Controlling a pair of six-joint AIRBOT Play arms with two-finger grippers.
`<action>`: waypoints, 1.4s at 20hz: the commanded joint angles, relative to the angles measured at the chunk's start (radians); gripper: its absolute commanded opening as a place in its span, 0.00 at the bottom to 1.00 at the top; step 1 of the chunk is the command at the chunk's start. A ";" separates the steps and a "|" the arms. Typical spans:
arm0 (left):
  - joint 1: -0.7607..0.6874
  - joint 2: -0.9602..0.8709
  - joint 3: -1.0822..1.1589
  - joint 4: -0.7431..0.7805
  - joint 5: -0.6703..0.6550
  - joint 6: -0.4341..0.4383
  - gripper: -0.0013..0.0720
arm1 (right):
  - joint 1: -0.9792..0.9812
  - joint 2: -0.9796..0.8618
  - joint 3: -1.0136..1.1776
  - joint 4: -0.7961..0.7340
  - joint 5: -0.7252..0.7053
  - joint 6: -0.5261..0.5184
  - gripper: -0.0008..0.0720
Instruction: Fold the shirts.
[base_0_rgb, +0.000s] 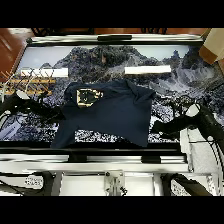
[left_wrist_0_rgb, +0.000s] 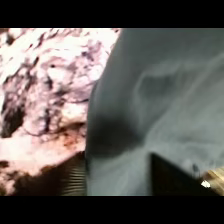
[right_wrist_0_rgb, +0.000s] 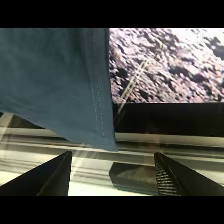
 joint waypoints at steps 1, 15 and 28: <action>-0.045 0.000 -0.011 -0.025 0.104 0.008 0.41 | 0.057 0.005 -0.083 0.032 -0.111 0.016 0.88; -0.059 0.112 0.064 -0.020 0.076 0.082 0.06 | 0.243 -0.102 -0.098 0.395 -0.477 -0.008 0.11; -0.060 0.750 0.934 0.037 0.250 -0.048 0.06 | 0.243 0.488 0.959 -0.180 -0.488 -0.042 0.11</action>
